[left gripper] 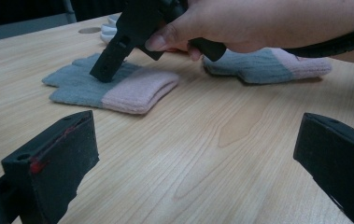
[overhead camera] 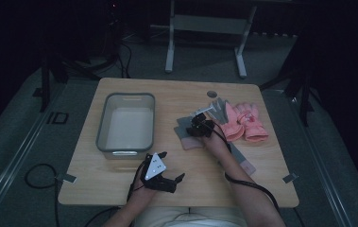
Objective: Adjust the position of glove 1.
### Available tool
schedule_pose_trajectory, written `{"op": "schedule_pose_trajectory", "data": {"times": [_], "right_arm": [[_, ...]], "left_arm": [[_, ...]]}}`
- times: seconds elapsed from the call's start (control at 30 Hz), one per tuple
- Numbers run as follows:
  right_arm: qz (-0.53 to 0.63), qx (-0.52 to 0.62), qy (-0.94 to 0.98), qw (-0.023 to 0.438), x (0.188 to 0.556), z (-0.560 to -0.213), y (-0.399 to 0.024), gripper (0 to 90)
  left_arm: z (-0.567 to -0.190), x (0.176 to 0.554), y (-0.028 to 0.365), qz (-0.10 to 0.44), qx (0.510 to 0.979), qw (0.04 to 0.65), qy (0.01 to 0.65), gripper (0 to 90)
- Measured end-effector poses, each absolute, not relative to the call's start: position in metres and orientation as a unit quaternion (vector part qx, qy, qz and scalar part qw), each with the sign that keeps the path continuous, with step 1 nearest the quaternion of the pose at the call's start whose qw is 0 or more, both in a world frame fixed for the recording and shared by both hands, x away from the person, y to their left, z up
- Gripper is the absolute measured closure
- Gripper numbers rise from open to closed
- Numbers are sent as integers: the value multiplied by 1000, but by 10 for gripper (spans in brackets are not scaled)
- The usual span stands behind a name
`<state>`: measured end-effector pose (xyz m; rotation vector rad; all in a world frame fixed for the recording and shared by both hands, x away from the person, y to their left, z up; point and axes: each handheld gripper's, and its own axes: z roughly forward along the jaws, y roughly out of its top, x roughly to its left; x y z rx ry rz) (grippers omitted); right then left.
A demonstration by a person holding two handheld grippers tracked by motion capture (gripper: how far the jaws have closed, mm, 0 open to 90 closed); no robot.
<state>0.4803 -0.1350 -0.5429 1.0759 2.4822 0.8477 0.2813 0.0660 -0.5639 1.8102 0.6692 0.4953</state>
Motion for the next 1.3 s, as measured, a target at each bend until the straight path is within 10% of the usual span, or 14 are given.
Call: {"op": "schedule_pose_trajectory", "data": {"times": [0.17, 0.67, 1.3], "right_arm": [[289, 393, 859, 157, 478, -542, -128, 848], [376, 484, 771, 173, 396, -473, -150, 856], [337, 500, 787, 131, 350, -534, -154, 853]], "left_arm": [[-564, 281, 66, 208, 762, 543, 284, 0], [-564, 281, 68, 207, 759, 548, 285, 0], [-564, 281, 67, 211, 759, 546, 284, 0]]}}
